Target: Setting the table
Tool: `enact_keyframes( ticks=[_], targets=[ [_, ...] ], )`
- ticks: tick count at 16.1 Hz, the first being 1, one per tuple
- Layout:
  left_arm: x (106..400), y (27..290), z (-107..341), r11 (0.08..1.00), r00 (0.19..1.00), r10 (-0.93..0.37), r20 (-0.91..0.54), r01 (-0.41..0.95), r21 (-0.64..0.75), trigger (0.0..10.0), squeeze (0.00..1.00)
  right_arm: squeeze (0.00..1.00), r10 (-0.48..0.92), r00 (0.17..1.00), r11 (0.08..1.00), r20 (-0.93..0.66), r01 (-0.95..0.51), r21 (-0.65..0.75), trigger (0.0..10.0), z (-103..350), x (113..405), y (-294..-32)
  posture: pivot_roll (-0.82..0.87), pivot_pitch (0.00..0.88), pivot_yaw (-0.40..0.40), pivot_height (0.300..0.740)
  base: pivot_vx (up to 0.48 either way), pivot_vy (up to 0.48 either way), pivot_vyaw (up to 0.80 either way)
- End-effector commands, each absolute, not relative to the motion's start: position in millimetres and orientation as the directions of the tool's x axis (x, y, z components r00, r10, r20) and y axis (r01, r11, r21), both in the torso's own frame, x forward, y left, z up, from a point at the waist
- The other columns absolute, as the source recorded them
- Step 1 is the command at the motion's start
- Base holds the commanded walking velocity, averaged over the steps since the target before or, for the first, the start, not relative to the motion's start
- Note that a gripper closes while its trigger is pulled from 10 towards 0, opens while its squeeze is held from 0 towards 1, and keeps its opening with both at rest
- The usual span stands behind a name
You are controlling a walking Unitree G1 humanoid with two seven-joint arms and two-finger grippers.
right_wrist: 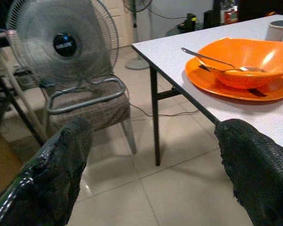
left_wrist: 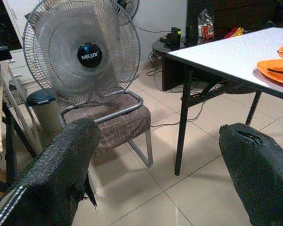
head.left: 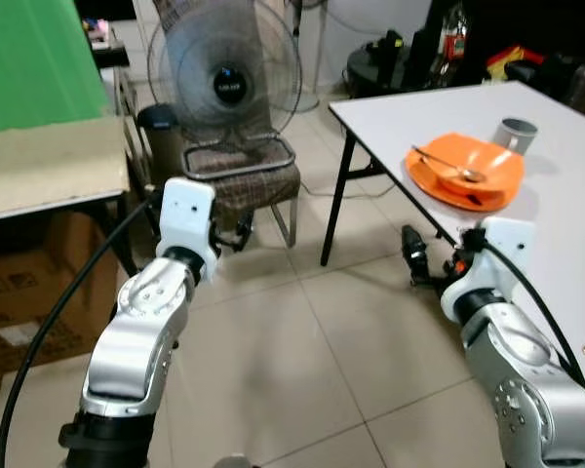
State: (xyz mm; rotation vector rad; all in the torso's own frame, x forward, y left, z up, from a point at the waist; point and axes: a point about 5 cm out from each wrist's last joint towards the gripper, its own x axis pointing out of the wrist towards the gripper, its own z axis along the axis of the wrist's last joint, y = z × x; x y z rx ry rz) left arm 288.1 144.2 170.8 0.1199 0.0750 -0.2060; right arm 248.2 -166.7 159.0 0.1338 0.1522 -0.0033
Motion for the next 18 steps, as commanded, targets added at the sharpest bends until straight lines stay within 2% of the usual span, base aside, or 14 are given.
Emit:
enact_keyframes(
  ticks=[1, 18],
  targets=[
    [288.0, 143.0, 171.6, 0.968, 0.972, -0.216, -0.089, 0.225, 0.111, 10.0, 0.00, 0.00, 0.000, 0.987, 0.992, -0.159, 0.020, 0.124, 10.0, 159.2, 247.9, -167.0, 0.03, 0.000, 0.000, 0.740, 0.000, 0.345, 0.00],
    [287.5, 142.6, 170.2, 0.966, 0.969, -0.226, -0.099, 0.236, 0.103, 10.0, 0.00, 0.00, 0.033, 0.984, 0.993, -0.175, -0.013, 0.115, 10.0, 158.1, 244.8, -163.5, 0.02, 0.000, -0.004, 0.740, 0.000, 0.344, 0.00]
  ],
)
